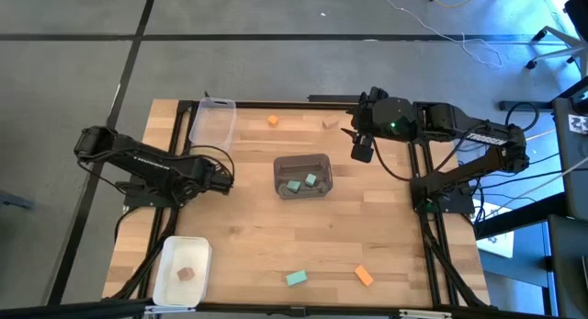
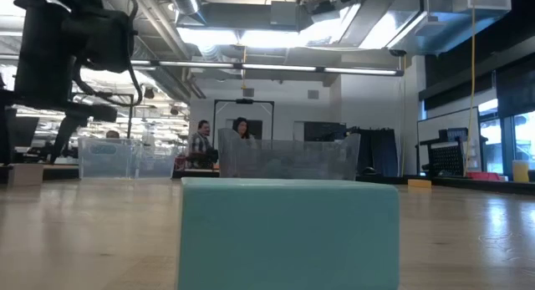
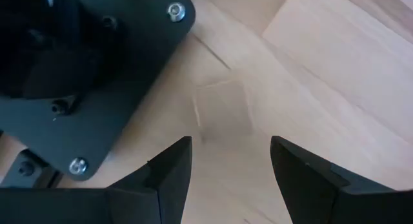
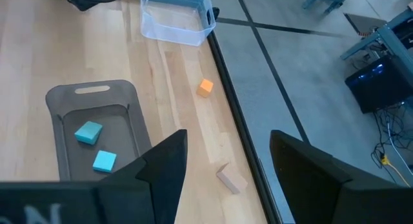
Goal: Sort & place blocks by color
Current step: Put the bottom brown block into the white bin
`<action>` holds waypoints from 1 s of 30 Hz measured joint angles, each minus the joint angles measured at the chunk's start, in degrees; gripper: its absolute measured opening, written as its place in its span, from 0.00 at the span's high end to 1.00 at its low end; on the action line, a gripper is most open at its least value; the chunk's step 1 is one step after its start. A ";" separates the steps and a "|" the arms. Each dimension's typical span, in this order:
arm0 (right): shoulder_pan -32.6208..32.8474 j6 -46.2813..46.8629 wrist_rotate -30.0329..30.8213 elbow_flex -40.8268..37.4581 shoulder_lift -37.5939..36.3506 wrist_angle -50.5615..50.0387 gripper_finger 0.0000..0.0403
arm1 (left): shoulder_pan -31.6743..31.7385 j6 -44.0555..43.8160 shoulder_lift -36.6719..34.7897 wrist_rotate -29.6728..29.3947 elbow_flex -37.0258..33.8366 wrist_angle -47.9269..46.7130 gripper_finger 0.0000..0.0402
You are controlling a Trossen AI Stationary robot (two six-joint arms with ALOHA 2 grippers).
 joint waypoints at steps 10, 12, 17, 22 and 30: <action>0.00 -0.07 -0.02 0.00 0.00 0.01 0.45 | 2.55 -0.02 0.04 -0.27 -3.75 4.44 0.50; 0.00 -0.12 -0.02 0.00 0.00 0.01 0.45 | 3.30 -0.06 0.04 -1.38 -4.54 5.03 0.50; 0.00 -0.15 -0.02 0.00 0.00 0.03 0.45 | 5.48 0.01 0.04 -5.24 -4.99 5.36 0.50; 0.00 -0.20 -0.02 0.00 0.00 0.03 0.45 | 8.05 0.91 0.04 -5.80 -4.99 5.54 0.50; 0.00 -0.37 -0.01 0.00 0.00 0.03 0.45 | 10.03 6.04 0.04 -6.56 -4.99 6.80 0.50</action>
